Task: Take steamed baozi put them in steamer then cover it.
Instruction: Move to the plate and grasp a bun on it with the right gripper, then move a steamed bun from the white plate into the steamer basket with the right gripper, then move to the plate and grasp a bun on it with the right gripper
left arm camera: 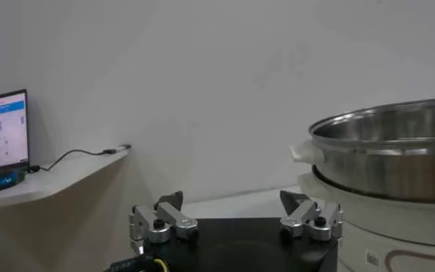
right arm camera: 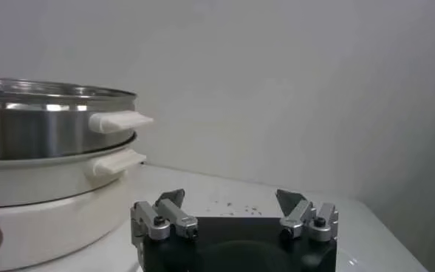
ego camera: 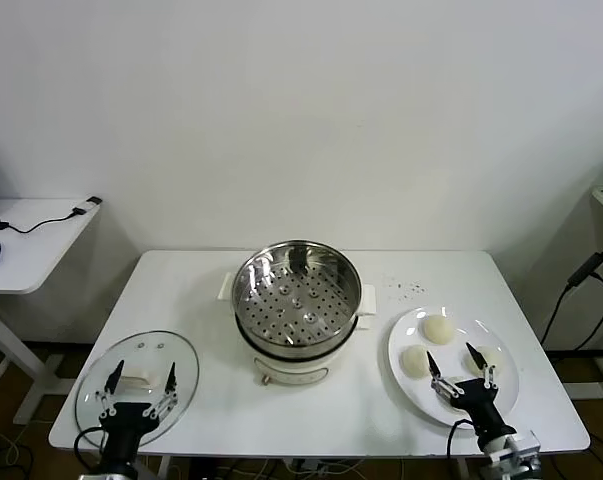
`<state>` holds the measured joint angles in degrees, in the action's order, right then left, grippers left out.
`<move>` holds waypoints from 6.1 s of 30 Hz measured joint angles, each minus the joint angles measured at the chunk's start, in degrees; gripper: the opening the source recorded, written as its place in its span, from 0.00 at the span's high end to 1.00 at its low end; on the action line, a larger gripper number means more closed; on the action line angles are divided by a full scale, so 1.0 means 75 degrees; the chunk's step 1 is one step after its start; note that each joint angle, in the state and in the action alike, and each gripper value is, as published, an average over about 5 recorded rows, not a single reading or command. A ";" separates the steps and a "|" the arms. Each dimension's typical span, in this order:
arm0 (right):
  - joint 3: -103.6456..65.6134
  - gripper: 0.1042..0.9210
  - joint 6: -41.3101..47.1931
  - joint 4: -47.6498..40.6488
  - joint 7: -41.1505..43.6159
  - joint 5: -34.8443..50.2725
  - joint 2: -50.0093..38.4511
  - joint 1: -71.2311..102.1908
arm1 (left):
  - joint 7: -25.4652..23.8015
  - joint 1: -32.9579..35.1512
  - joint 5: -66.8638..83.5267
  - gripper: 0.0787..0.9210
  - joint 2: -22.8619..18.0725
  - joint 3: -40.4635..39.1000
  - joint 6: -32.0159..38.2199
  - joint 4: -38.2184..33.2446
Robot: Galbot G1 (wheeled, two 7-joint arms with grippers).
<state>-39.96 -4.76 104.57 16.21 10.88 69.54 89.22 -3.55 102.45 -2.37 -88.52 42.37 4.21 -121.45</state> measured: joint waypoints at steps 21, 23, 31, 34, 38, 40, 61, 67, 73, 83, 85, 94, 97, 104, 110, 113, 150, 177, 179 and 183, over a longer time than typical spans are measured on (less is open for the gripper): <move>0.2329 0.12 0.1131 -0.2223 0.4398 -0.1959 -0.4306 -0.4152 | 0.0094 -0.0106 -0.0058 0.12 -0.0078 -0.0054 -0.0060 -0.0042; 0.3090 0.12 0.1145 -0.2567 0.4697 -0.2058 -0.4547 -0.4976 | 0.0112 -0.0114 -0.0062 0.12 -0.0081 -0.0066 -0.0061 -0.0015; 0.6516 0.12 0.1240 -0.3897 0.5676 -0.2396 -0.4846 -0.8320 | 0.0180 -0.0028 -0.0126 0.12 -0.0056 -0.0144 -0.0051 0.0005; 0.7664 0.12 0.1303 -0.4328 0.5897 -0.2448 -0.4758 -0.9362 | 0.0201 0.0033 -0.0152 0.12 -0.0051 -0.0174 -0.0046 -0.0009; 0.8890 0.12 0.1418 -0.4836 0.6074 -0.2464 -0.4537 -1.0326 | 0.0228 0.0085 -0.0156 0.12 -0.0050 -0.0168 -0.0024 0.0001; 0.9367 0.12 0.1480 -0.5067 0.6132 -0.2448 -0.4400 -1.0649 | 0.0231 0.0111 -0.0156 0.12 -0.0049 -0.0155 0.0001 0.0024; 1.1147 0.12 0.1601 -0.6545 0.6275 -0.2474 -0.3146 -1.1638 | 0.0241 0.0144 -0.0117 0.12 -0.0054 0.0062 0.0077 0.0227; 1.1221 0.14 0.1580 -0.6664 0.6292 -0.2498 -0.3003 -1.1651 | 0.0241 0.0131 -0.0052 0.12 -0.0054 0.0073 0.0050 0.0231; 1.1274 0.26 0.1544 -0.6734 0.6307 -0.2546 -0.2961 -1.1712 | 0.0241 0.0118 -0.0037 0.12 -0.0054 0.0076 0.0027 0.0216; 1.1388 0.29 0.1396 -0.6764 0.6354 -0.2451 -0.2973 -1.1933 | 0.0245 0.0075 -0.0016 0.12 -0.0068 0.0051 -0.0008 0.0216; 1.1496 0.29 0.1314 -0.6737 0.6385 -0.2378 -0.2981 -1.2086 | 0.0245 0.0081 -0.0015 0.12 -0.0067 0.0045 -0.0014 0.0214; 1.2769 0.28 0.0402 -0.6435 0.6724 -0.1652 -0.2719 -1.3819 | 0.0240 0.0068 -0.0012 0.12 -0.0052 0.0056 -0.0062 0.0157; 1.3292 0.28 -0.0052 -0.6404 0.6847 -0.1447 -0.2487 -1.4583 | 0.0237 0.0090 -0.0011 0.12 -0.0047 0.0064 -0.0074 0.0129; 1.3988 0.29 -0.1287 -0.6421 0.6995 -0.1483 -0.1642 -1.5994 | 0.0246 0.0128 -0.0037 0.12 -0.0045 0.0008 -0.0103 0.0133; 1.4202 0.28 -0.2284 -0.6293 0.7023 -0.1887 -0.0744 -1.6597 | 0.0248 0.0158 -0.0049 0.12 0.0000 -0.0014 -0.0140 0.0121; 1.4234 0.28 -0.2713 -0.6181 0.7005 -0.2194 -0.0331 -1.6707 | 0.0248 0.0188 -0.0049 0.12 0.0043 -0.0015 -0.0153 0.0117; 1.3363 0.24 -0.4771 -0.6974 0.6382 -0.6222 0.1881 -1.4377 | 0.0426 0.0322 0.0099 0.12 0.0197 0.0065 -0.0166 0.0313; 1.4156 0.12 -0.3020 -0.5176 0.6645 -0.2951 -0.0302 -1.6292 | 0.0681 0.0340 0.0191 0.12 0.0175 -0.0056 -0.0322 0.0146; 1.4479 0.12 -0.2345 -0.4807 0.6473 -0.2373 -0.0778 -1.6579 | 0.0741 0.0329 0.0198 0.12 0.0144 -0.0095 -0.0369 0.0107; 1.5037 0.12 -0.0904 -0.4097 0.6195 -0.1162 -0.1791 -1.6979 | 0.0824 0.0356 0.0209 0.12 0.0088 -0.0174 -0.0438 0.0019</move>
<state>72.81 -11.54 73.85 62.68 2.16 56.10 -38.13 2.63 105.12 -0.80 -87.86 41.06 0.93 -121.31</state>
